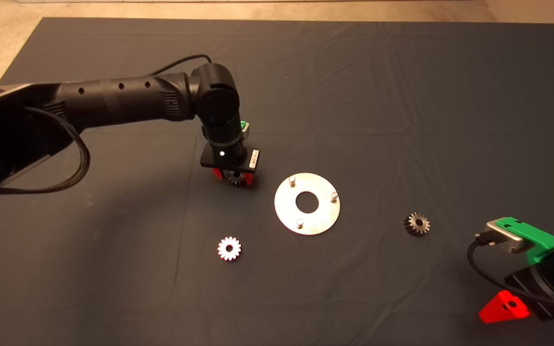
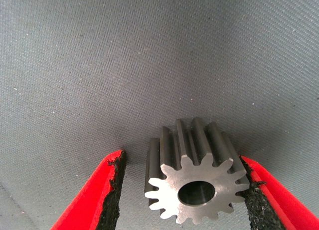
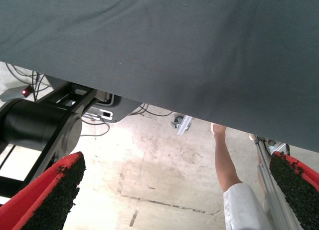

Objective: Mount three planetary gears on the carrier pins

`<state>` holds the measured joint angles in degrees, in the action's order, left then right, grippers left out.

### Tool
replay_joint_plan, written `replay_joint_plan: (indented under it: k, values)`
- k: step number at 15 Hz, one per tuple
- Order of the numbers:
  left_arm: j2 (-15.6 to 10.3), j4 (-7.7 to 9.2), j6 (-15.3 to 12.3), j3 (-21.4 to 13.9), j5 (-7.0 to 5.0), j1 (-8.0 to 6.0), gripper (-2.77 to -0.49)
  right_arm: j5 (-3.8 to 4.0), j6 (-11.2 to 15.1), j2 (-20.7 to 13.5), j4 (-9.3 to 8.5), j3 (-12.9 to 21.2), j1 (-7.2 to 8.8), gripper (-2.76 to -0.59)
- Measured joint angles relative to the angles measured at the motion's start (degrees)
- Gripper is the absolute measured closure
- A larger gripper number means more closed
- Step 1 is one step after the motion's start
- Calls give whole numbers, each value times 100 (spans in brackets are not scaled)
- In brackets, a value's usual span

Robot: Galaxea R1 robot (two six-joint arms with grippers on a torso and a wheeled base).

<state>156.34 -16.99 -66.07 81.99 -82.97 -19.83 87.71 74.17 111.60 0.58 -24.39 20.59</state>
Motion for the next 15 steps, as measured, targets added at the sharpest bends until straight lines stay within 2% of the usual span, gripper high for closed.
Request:
replay_joint_plan:
  k: [6,8,12,15]
  values:
    - [-2,-1,0,0,0,-4,-150,2,0,0,0,0,2,-275]
    - [-2,-1,0,0,0,-4,-136,1,0,-2,1,0,1,-275]
    - [-2,-1,0,0,0,-4,-134,0,0,-1,0,0,2,-275]
    - [-2,-1,-2,-11,6,-4,-122,0,0,0,0,0,0,-275]
